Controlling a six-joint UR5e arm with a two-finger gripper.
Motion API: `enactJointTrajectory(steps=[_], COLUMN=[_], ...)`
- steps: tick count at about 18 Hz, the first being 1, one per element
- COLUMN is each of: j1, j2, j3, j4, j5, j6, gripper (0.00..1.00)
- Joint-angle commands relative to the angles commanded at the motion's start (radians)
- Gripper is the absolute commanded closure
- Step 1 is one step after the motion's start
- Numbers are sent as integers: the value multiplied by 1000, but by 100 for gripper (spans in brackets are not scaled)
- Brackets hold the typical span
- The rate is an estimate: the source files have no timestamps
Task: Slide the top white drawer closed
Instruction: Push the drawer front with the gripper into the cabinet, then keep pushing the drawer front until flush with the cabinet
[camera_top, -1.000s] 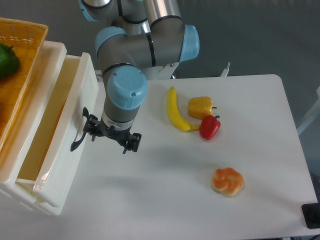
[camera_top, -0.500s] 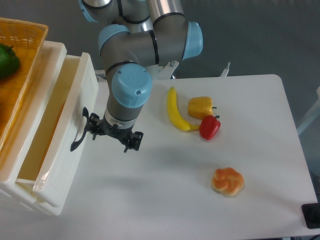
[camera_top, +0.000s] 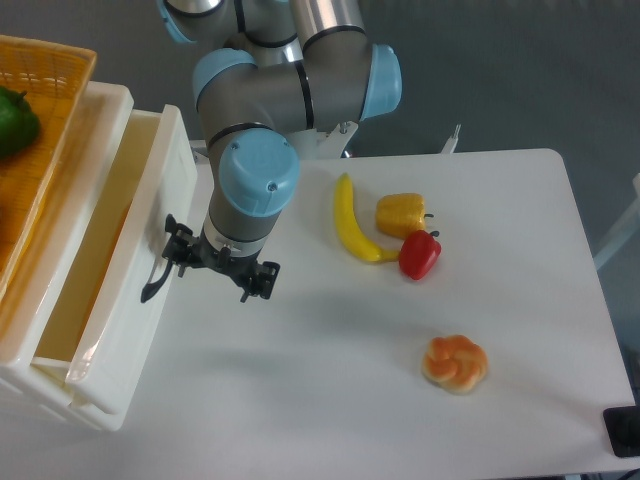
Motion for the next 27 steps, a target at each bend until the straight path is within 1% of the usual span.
enactJointTrajectory(steps=[27], j1=[-31], j2=[12], j3=[-2], j4=[-31], j5=[-31], j6=[-12], gripper=[0])
